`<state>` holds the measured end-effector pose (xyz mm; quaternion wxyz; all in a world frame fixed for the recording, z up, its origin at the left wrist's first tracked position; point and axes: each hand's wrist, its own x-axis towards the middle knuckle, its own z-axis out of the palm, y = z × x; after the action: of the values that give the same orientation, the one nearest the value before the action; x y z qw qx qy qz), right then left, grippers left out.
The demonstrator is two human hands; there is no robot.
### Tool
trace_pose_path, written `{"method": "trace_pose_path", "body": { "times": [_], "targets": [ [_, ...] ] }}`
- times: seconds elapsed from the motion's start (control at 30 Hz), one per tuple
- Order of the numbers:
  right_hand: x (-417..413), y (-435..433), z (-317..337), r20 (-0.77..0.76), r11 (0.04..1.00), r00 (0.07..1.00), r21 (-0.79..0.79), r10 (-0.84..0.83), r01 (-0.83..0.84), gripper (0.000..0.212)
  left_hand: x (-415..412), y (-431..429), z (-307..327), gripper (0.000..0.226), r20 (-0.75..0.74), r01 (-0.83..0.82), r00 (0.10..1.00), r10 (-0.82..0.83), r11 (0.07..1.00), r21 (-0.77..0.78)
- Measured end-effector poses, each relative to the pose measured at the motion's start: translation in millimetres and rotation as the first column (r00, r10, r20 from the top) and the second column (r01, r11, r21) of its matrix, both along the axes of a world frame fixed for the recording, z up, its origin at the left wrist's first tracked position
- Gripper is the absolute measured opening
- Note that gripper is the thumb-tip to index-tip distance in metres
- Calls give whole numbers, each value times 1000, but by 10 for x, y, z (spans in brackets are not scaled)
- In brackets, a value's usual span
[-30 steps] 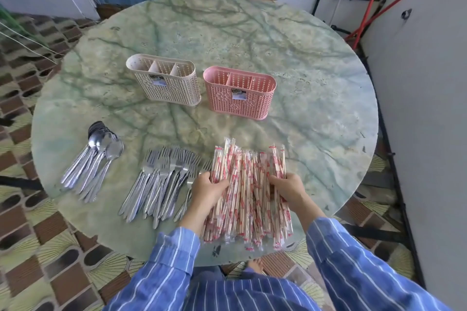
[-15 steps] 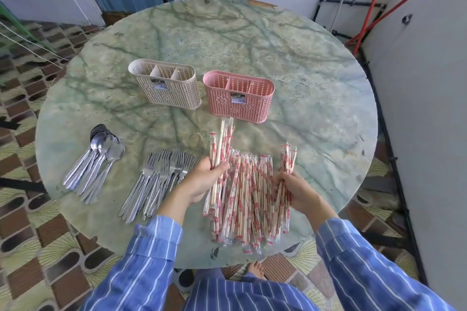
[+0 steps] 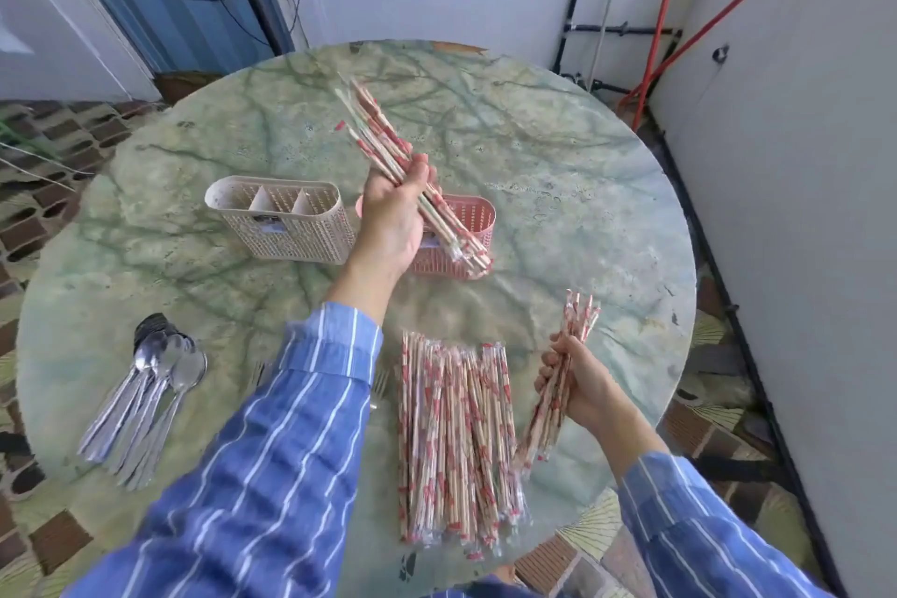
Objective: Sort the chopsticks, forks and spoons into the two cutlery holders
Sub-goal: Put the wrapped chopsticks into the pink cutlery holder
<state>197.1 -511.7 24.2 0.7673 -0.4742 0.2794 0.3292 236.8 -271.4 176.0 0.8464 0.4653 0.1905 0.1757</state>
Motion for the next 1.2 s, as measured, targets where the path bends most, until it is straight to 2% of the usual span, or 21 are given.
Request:
{"method": "trace_pose_path", "body": {
  "times": [0.1, 0.3, 0.4, 0.5, 0.57, 0.67, 0.73, 0.8, 0.83, 0.93, 1.0, 1.07, 1.13, 1.2],
  "targets": [
    [104, 18, 82, 2, 997, 997, 27, -74, 74, 16, 499, 52, -17, 23, -6, -97, 995, 97, 995, 34],
    [390, 83, 248, 64, 978, 978, 74, -199, 195, 12, 1021, 153, -277, 23, -24, -106, 993, 112, 980, 170],
    [628, 183, 419, 101, 958, 957, 124, -273, 260, 10, 1080, 169, -489, 20, -57, -25, 997, 44, 954, 298],
    [942, 346, 632, 157, 922, 918, 205, -363, 330, 15, 1029, 173, -688, 22, -149, 138, 985, -84, 904, 404],
    [1177, 485, 795, 198, 882, 871, 257, -449, 396, 22, 991, 193, -760, 20, -244, 262, 958, -152, 815, 518],
    [1530, 708, 1023, 262, 804, 773, 343, -578, 485, 24, 989, 286, -785, 30, -430, 466, 880, -202, 545, 697],
    [1711, 863, 1136, 299, 769, 717, 373, -630, 520, 22, 987, 356, -765, 39, -491, 531, 846, -208, 404, 744],
    [1824, 1026, 1196, 337, 756, 680, 358, -652, 548, 22, 1000, 424, -794, 37, -544, 579, 815, -200, 336, 743],
    [1855, 1098, 1208, 369, 763, 668, 327, -646, 558, 22, 999, 449, -795, 39, -563, 599, 800, -207, 325, 732],
    [1878, 1282, 1177, 525, 823, 658, 163, -540, 545, 17, 983, 499, -805, 57, -576, 637, 770, -274, 368, 677],
    [1851, 1371, 1131, 643, 871, 647, 67, -410, 486, 15, 960, 500, -776, 52, -593, 667, 745, -305, 348, 659],
    [1813, 1462, 1059, 732, 906, 623, -19, -275, 423, 27, 952, 511, -780, 44, -597, 681, 732, -329, 320, 658],
    [1752, 1531, 963, 778, 925, 610, -108, -149, 364, 35, 929, 510, -757, 47, -573, 674, 736, -360, 314, 669],
    [1671, 1568, 864, 783, 927, 622, -209, -32, 311, 28, 922, 521, -764, 49, -541, 663, 743, -395, 320, 677]
  ]
}}
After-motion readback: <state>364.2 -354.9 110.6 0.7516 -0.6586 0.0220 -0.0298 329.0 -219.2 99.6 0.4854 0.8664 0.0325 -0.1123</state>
